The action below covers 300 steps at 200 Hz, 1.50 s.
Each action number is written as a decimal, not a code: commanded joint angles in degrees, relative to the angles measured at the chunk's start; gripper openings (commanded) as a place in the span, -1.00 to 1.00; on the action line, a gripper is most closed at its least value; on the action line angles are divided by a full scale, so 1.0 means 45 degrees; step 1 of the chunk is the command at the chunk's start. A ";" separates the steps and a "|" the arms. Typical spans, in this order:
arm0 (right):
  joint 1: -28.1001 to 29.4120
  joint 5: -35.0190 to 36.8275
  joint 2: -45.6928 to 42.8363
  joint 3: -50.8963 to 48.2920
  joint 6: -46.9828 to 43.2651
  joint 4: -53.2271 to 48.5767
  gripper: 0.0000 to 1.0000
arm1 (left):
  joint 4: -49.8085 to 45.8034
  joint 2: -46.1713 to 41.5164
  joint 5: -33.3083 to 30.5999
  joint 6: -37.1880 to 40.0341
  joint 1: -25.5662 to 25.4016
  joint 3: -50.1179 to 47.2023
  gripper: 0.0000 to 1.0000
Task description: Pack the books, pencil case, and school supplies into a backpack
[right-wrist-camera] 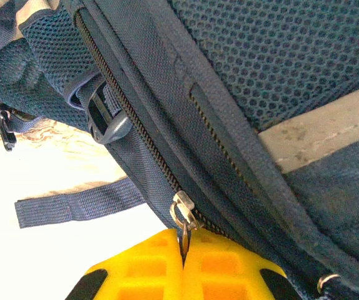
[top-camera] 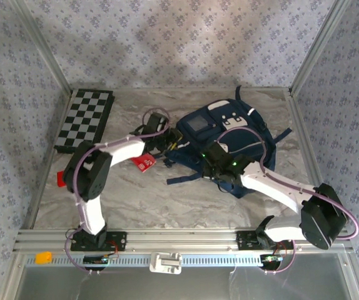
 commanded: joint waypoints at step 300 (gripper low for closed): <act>0.0599 -0.1637 -0.0821 0.0623 -0.2000 -0.0154 -1.00 | -0.2166 0.2551 0.2615 0.4148 0.1930 0.5678 -0.75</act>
